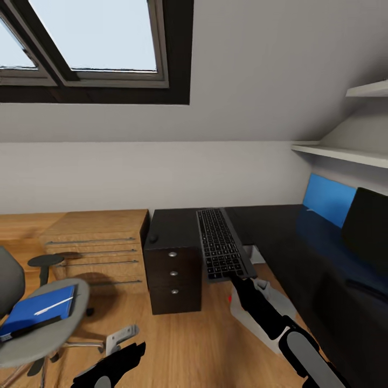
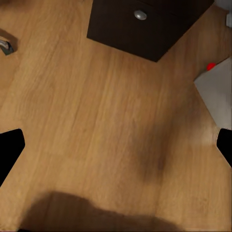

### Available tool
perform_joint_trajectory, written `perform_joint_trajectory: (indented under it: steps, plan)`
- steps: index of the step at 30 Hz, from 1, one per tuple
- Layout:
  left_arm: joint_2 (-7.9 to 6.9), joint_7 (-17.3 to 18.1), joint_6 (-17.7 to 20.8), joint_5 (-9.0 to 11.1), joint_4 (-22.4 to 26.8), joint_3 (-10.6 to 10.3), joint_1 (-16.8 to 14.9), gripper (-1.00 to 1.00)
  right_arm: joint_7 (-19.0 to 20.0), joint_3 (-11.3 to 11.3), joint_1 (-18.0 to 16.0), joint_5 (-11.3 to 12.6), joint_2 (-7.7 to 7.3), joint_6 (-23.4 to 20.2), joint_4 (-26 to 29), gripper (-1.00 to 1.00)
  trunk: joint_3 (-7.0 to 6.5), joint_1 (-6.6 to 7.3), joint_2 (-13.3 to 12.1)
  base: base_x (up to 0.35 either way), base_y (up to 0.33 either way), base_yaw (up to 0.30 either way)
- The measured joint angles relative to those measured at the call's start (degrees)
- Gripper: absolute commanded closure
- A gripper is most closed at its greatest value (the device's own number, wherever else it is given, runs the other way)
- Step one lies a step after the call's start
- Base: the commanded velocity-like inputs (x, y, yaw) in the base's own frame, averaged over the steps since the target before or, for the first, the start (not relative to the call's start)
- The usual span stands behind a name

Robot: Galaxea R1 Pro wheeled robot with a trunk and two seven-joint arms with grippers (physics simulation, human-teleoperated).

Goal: In the bedroom, organize the workspace by keeping the computer under the desk, ensuring the monitor is on the desk, placing the keyboard on the desk next to the monitor, placing the mouse on the desk next to the keyboard, moving the folder from the swivel chair onto the desk next to the mouse, stacking the notebook on top of the folder with the pen on top of the notebook, and positioning the swivel chair next to the desk.

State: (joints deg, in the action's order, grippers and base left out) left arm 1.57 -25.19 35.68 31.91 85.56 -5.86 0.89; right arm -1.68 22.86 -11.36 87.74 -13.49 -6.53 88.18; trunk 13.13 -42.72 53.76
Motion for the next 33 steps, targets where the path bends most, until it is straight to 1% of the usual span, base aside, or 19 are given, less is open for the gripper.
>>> perform_joint_trajectory:
  steps: [23,26,27,28,33]
  plan:
    - [0.03,-0.02,0.0,0.0,0.46,-0.09,-0.01,-1.0,0.0,-0.06,0.03,0.01,-0.09,0.1,-0.03,1.0,-4.14,5.06,-9.24,-0.284,-0.244,0.0]
    - [0.07,-0.02,0.01,0.0,0.46,-0.09,0.0,-1.0,0.0,-0.1,0.05,0.6,-0.09,0.09,-0.06,1.0,-4.68,5.72,-10.44,-0.284,-0.244,0.0]
    - [0.01,-0.02,0.07,0.0,0.46,-0.09,-0.02,-1.0,-0.01,-0.13,0.06,3.12,-0.09,-0.06,-0.12,1.0,-4.86,5.94,-10.85,-0.284,-0.244,0.0]
    - [0.0,-0.02,0.08,0.0,0.46,-0.09,-0.04,-1.0,0.0,-0.14,0.06,3.51,-0.09,-0.06,-0.13,1.0,-5.04,6.16,-11.25,-0.284,-0.244,0.0]
    - [0.0,-0.02,0.08,0.0,0.46,-0.05,0.0,-1.0,0.04,-0.07,0.05,8.32,-0.09,-0.05,-1.9,1.0,-5.94,7.26,-13.26,-0.284,-0.244,0.0]
